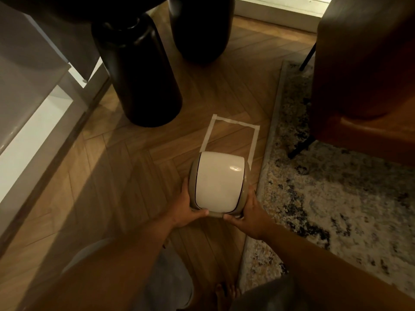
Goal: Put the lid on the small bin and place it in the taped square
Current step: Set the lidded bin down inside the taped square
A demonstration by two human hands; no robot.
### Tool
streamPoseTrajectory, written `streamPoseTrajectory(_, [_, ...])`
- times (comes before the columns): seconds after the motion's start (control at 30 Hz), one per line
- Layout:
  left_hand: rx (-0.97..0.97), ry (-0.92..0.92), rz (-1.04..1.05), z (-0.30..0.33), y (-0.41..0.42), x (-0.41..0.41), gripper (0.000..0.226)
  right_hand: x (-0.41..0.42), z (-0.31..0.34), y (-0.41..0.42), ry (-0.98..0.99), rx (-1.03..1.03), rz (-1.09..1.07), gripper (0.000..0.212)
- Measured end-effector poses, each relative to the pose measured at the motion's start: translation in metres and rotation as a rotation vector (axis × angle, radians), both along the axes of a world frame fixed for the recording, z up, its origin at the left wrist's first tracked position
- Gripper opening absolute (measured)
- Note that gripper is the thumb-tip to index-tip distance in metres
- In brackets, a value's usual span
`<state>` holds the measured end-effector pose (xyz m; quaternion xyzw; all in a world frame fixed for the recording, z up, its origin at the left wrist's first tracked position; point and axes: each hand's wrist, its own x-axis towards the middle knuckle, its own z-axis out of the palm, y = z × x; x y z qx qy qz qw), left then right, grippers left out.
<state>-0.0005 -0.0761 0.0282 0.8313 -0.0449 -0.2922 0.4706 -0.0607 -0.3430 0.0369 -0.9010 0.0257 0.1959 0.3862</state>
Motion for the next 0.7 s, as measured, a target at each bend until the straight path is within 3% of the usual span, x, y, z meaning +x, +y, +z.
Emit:
streamPoseTrajectory(0.1, [0.01, -0.032, 0.043, -0.013, 0.003, 0.004, 0.151, 0.005, -0.005, 0.002, -0.06, -0.109, -0.017, 0.145])
streamPoseTrajectory(0.7, [0.006, -0.161, 0.085, -0.045, 0.004, 0.018, 0.151, 0.033, -0.015, -0.011, -0.193, 0.036, 0.016, 0.135])
